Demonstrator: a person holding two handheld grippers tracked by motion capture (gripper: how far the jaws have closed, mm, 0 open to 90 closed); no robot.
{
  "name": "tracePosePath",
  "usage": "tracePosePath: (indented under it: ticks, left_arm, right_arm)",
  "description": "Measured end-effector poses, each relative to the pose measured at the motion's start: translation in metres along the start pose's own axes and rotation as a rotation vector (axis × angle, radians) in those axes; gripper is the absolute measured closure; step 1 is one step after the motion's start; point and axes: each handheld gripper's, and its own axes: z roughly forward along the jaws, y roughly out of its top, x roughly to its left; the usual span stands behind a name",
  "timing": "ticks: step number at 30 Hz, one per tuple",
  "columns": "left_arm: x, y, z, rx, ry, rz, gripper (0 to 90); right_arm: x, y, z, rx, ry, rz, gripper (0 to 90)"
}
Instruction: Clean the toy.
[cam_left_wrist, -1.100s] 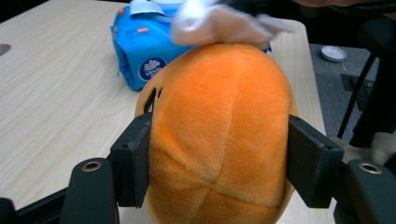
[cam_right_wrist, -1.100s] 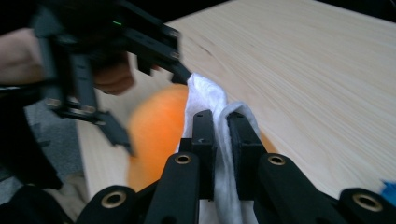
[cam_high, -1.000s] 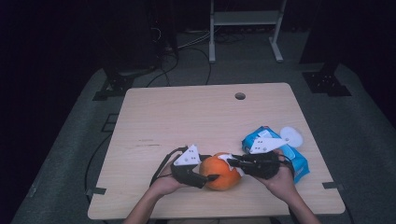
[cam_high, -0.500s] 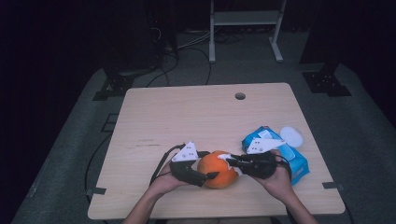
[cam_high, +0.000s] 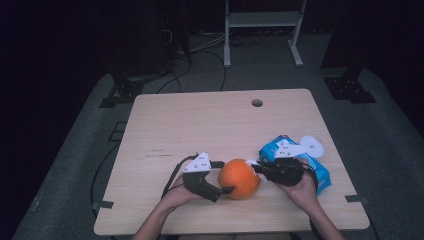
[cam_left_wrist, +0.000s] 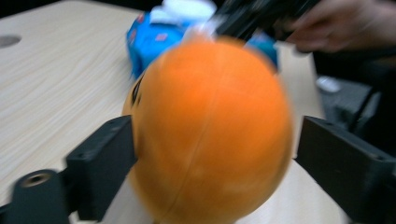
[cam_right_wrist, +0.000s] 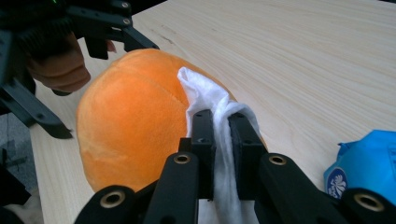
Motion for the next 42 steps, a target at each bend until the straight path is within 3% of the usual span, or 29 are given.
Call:
tracePosePath:
  ticks: [3, 4, 8, 10, 11, 13, 16, 17, 20, 24, 27, 29, 33, 37, 39, 42]
  left_arm:
    - [0.002, -0.007, 0.009, -0.003, -0.014, -0.027, 6.2]
    - [0.0, -0.007, 0.01, -0.008, -0.012, -0.012, 7.5]
    - [-0.007, 0.005, 0.0, -0.02, 0.016, 0.033, 29.3]
    - [-0.008, 0.009, -0.005, -0.036, 0.015, 0.034, 31.3]
    - [-0.008, 0.018, -0.015, -0.079, -0.017, 0.007, 31.3]
    - [-0.008, 0.021, -0.022, -0.084, -0.032, -0.008, 31.1]
    - [-0.005, 0.015, -0.018, -0.011, 0.0, -0.023, 30.7]
    - [-0.003, 0.011, -0.013, 0.023, 0.013, -0.03, 30.6]
    - [0.002, 0.007, -0.011, 0.01, 0.022, -0.078, 29.4]
    - [0.004, 0.005, -0.008, -0.009, 0.045, -0.12, 27.7]
    - [0.0, 0.007, -0.005, -0.006, 0.054, -0.11, 26.3]
    - [-0.003, 0.009, -0.005, 0.004, 0.043, -0.094, 23.6]
    - [-0.002, 0.008, -0.008, -0.006, 0.0, -0.063, 20.0]
    - [-0.001, 0.009, -0.005, -0.025, 0.039, -0.066, 13.7]
    - [-0.001, 0.008, -0.002, -0.028, 0.039, -0.066, 11.5]
    - [-0.003, 0.005, 0.001, -0.024, 0.04, -0.056, 15.2]
  right_arm:
    - [-0.001, 0.0, 0.0, -0.002, 0.011, 0.011, 81.3]
    - [0.0, 0.0, 0.001, 0.0, 0.007, 0.008, 81.3]
    - [0.002, 0.002, -0.003, -0.022, 0.013, 0.015, 81.7]
    - [0.002, 0.004, -0.008, -0.051, 0.036, 0.023, 81.7]
    - [0.001, 0.005, -0.009, -0.065, 0.05, 0.033, 81.7]
    - [-0.001, 0.005, -0.009, -0.082, 0.085, 0.062, 81.7]
    - [-0.003, 0.001, 0.0, -0.051, 0.091, 0.08, 81.8]
    - [-0.003, -0.001, 0.004, -0.031, 0.078, 0.07, 81.8]
    - [-0.001, -0.003, 0.009, -0.015, 0.057, 0.054, 81.8]
    - [0.013, 0.007, 0.0, -0.062, 0.078, 0.009, 81.8]
    - [0.028, 0.015, -0.002, -0.079, 0.101, -0.051, 81.6]
    - [0.034, 0.017, 0.0, -0.064, 0.07, -0.09, 81.3]
    - [0.023, 0.012, 0.0, -0.063, 0.07, -0.059, 81.3]
    - [0.02, 0.01, -0.003, -0.061, 0.065, -0.052, 81.4]
    - [0.02, 0.01, -0.002, -0.059, 0.068, -0.055, 81.4]
    - [0.021, 0.011, -0.001, -0.057, 0.073, -0.055, 81.4]
